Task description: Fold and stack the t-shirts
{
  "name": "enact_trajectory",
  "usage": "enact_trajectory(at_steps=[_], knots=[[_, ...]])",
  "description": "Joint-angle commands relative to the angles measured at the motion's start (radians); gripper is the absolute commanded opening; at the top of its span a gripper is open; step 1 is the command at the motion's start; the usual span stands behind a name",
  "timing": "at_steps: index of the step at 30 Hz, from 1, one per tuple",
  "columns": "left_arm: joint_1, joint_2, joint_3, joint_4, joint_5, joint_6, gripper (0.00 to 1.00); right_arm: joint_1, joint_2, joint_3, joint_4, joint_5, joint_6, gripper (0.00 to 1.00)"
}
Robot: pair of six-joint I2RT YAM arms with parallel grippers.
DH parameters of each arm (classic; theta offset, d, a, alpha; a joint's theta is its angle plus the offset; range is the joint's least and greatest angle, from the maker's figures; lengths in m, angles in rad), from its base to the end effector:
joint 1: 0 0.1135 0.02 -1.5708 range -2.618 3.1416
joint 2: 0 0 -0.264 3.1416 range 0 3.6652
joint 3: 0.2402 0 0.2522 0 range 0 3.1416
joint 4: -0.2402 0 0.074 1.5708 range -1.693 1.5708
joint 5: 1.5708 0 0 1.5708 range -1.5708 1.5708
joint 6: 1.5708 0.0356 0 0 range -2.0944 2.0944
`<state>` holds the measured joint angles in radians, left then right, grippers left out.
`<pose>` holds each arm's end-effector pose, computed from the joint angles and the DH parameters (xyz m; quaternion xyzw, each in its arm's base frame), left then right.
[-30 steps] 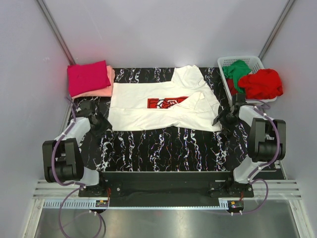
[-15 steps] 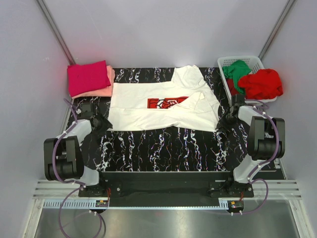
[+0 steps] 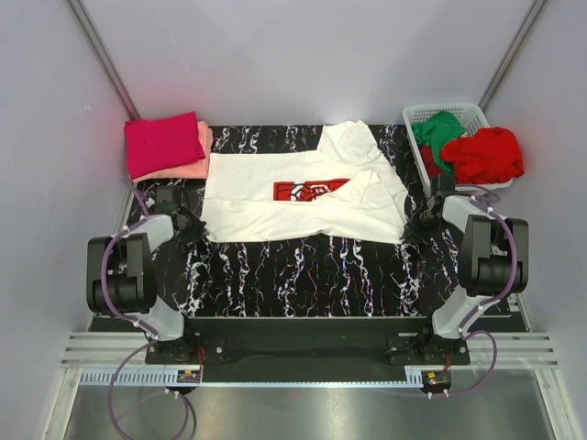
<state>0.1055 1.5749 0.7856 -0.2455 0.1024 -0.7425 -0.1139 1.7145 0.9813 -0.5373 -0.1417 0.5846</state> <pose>0.2908 0.0271 0.1518 -0.3838 0.8833 -0.1297 0.2357 0.3108 -0.0305 0.1511 0.3276 0.9303 0.1029 0.1288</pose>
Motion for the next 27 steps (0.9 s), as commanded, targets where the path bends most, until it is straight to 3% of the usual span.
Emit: enact_trajectory(at_steps=[1,10,21,22,24,25,26,27], knots=[[-0.003,-0.096,0.037,-0.125,-0.061,0.012,0.0,-0.049,-0.076,0.014,-0.05,0.065,0.0,0.0],[-0.001,-0.367,0.035,-0.359,-0.15,0.028,0.0,-0.093,-0.315,-0.041,-0.164,0.172,0.057,0.0],[0.0,-0.613,-0.135,-0.475,-0.11,-0.014,0.0,-0.145,-0.348,-0.179,-0.176,0.146,0.115,0.0],[-0.01,-0.63,-0.14,-0.488,-0.109,-0.024,0.05,-0.171,-0.358,-0.191,-0.178,0.146,0.124,0.0],[-0.032,-0.67,-0.126,-0.512,-0.084,-0.044,0.17,-0.196,-0.386,-0.223,-0.178,0.113,0.133,0.19],[-0.03,-0.684,-0.125,-0.527,-0.049,-0.055,0.31,-0.214,-0.395,-0.231,-0.178,0.105,0.136,0.28],[-0.032,-0.693,-0.121,-0.532,-0.037,-0.052,0.39,-0.225,-0.404,-0.237,-0.165,0.093,0.135,0.5],[-0.032,-0.697,-0.09,-0.541,-0.029,-0.043,0.45,-0.231,-0.423,-0.243,-0.155,0.074,0.127,0.86]])
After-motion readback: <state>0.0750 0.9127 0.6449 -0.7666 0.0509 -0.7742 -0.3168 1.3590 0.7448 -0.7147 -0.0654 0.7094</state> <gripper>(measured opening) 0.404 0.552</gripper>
